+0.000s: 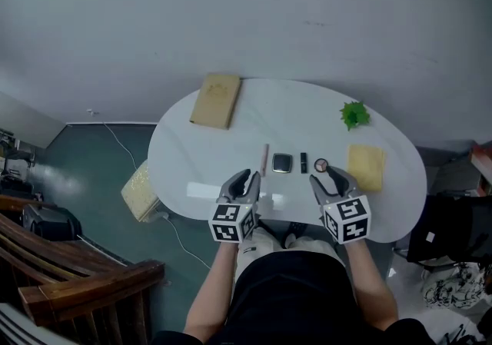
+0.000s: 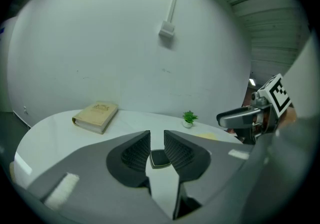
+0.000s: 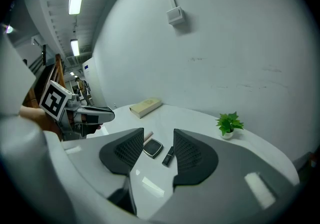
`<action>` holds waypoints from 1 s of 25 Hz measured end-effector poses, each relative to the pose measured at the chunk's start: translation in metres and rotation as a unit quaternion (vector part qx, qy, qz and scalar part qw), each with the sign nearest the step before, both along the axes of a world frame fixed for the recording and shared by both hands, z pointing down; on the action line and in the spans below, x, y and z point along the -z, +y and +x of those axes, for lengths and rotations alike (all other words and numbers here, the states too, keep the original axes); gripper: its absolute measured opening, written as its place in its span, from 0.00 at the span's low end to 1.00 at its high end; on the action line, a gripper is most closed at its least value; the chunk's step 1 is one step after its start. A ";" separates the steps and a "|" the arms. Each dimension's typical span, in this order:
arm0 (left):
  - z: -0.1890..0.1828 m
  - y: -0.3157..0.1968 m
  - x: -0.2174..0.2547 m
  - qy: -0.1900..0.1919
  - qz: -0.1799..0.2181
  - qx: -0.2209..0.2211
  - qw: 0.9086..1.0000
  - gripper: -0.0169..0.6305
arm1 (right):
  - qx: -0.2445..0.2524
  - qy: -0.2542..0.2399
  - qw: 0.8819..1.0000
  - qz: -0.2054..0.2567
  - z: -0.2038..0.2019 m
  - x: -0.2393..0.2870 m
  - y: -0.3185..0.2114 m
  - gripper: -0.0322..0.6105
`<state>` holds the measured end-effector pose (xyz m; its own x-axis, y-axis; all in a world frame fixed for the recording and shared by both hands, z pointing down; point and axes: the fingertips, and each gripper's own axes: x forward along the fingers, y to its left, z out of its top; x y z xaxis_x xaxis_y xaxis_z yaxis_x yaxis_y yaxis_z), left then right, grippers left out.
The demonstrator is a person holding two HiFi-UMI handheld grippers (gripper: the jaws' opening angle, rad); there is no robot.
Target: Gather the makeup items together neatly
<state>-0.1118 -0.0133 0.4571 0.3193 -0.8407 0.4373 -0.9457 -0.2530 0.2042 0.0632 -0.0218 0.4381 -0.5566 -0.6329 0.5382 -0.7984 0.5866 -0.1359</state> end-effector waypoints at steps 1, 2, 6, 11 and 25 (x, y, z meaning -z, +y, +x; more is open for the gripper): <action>-0.001 -0.001 0.008 -0.001 0.008 -0.001 1.000 0.15 | 0.002 0.000 1.000 0.004 -0.002 0.003 -0.001 0.35; -0.001 -0.002 0.015 0.000 0.015 -0.003 1.000 0.15 | 0.004 0.000 1.000 0.008 -0.003 0.006 -0.002 0.35; -0.003 -0.008 0.040 0.005 0.042 -0.007 0.999 0.13 | 0.004 -0.003 1.000 0.023 -0.009 0.016 -0.007 0.32; -0.002 -0.013 0.067 -0.001 0.070 -0.018 0.997 0.10 | 0.007 -0.009 0.999 0.047 -0.016 0.033 -0.011 0.25; 0.004 -0.021 0.126 0.000 0.123 -0.049 0.991 0.03 | 0.012 -0.035 0.994 0.105 -0.034 0.084 -0.023 0.13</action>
<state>-0.1079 -0.0346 0.3310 0.4045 -0.8871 0.2226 -0.9142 -0.3856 0.1247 0.0293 -0.0449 0.3546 -0.6033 -0.7138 0.3556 -0.7774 0.6259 -0.0627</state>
